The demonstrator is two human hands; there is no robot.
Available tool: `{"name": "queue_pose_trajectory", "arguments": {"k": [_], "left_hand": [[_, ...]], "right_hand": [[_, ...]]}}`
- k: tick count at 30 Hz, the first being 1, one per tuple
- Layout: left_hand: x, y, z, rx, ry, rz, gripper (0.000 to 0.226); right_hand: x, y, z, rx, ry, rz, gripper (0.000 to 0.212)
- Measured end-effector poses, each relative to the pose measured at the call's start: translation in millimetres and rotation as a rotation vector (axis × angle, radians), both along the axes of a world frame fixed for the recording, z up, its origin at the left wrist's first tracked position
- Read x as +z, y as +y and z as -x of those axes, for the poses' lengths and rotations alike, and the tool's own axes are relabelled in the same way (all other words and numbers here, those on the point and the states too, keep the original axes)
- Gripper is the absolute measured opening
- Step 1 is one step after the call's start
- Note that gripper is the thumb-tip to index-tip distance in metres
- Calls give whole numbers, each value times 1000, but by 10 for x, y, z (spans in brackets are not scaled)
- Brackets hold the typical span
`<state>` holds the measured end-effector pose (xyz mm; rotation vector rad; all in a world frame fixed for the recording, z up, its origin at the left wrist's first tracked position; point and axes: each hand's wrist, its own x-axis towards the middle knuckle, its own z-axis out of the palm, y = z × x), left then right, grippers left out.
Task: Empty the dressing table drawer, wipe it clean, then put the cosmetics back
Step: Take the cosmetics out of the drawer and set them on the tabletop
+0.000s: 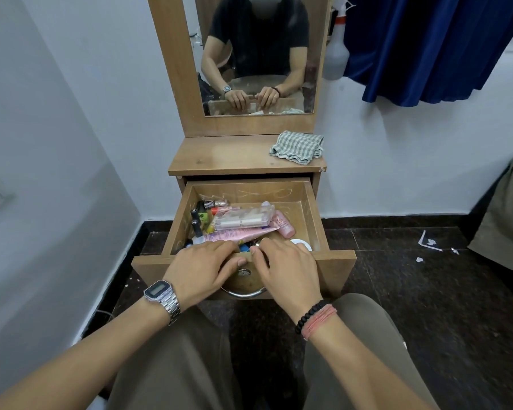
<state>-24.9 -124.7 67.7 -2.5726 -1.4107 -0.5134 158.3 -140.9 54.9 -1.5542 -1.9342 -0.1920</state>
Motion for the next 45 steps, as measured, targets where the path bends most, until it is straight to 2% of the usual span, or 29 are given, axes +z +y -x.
{"name": "queue_pose_trajectory", "arguments": {"k": [3, 6, 7, 13, 16, 29, 38, 45], "left_hand": [[116, 127, -31, 61, -106, 80, 50], [227, 376, -137, 70, -148, 57, 27], [254, 470, -191, 78, -136, 79, 26], [197, 928, -504, 153, 73, 325, 67], [157, 1026, -554, 167, 195, 362, 68], [209, 1042, -604, 162, 461, 119, 24], [459, 790, -412, 89, 464, -119, 35], [697, 1019, -126, 185, 305, -241, 45]], "right_hand": [[-7, 27, 13, -17, -20, -7, 34], [-5, 45, 13, -37, -35, -28, 34], [-5, 43, 16, -39, -37, -30, 35], [-5, 45, 13, -41, -30, -36, 35], [-10, 50, 14, -43, -32, -27, 34], [22, 37, 47, -77, -54, -71, 34], [3, 48, 38, -56, -28, -25, 37], [-6, 48, 30, -42, -21, -15, 33]]}}
